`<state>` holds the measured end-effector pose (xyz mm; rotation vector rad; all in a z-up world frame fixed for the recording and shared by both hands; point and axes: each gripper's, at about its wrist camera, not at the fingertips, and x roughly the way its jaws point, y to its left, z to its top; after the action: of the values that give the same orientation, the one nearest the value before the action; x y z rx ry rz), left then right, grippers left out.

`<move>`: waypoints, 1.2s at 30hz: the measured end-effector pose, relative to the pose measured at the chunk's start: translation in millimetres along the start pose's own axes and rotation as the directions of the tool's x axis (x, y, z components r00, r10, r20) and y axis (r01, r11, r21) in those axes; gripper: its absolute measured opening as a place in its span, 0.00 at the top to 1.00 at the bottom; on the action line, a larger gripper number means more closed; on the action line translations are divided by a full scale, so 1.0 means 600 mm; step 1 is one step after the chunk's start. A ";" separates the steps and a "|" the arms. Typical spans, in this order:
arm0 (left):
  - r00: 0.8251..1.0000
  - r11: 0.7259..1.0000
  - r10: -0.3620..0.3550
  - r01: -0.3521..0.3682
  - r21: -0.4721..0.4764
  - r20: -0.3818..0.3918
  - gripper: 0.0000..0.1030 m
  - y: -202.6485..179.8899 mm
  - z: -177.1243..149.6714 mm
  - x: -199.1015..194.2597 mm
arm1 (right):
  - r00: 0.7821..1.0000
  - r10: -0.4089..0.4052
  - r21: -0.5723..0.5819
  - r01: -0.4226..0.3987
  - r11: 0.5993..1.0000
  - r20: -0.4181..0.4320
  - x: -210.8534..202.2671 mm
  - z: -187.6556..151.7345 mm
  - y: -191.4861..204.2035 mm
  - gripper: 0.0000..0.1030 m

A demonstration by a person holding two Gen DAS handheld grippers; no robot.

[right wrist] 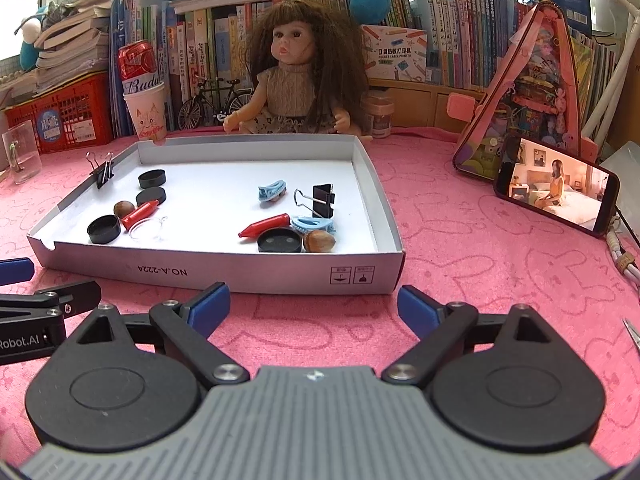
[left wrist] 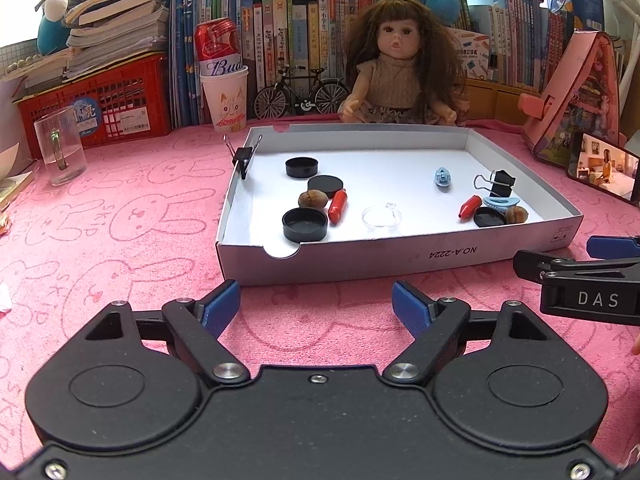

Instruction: Organize rigid objects

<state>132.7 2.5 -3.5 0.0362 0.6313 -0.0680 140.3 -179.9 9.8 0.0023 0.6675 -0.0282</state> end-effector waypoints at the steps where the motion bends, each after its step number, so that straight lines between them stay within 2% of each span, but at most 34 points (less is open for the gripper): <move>1: 1.000 1.000 0.003 -0.003 -0.001 -0.004 0.20 0.000 -0.001 0.002 | 1.000 -0.001 -0.003 0.001 1.000 -0.008 0.002 0.000 0.001 0.07; 13: 1.000 1.000 0.004 -0.004 -0.018 -0.027 0.16 0.005 -0.003 0.011 | 0.997 -0.004 0.011 0.005 1.000 -0.072 0.021 0.001 -0.002 0.02; 22: 0.999 1.000 0.010 -0.011 -0.019 -0.041 0.10 0.005 0.001 0.018 | 0.997 0.000 0.009 0.000 1.000 -0.080 0.024 0.000 -0.001 0.00; 28: 0.998 0.999 0.018 -0.020 -0.025 -0.061 0.00 0.007 0.005 0.028 | 0.997 0.000 0.009 0.000 1.000 -0.081 0.024 0.000 -0.001 0.00; 36: 0.998 0.999 0.021 -0.023 -0.025 -0.061 0.00 0.008 0.006 0.031 | 0.997 0.001 0.009 0.000 1.000 -0.081 0.024 0.000 -0.002 0.00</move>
<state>150.1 5.9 -11.5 0.0210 0.6927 -0.0375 151.5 -181.3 0.6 0.0120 0.7481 -0.0309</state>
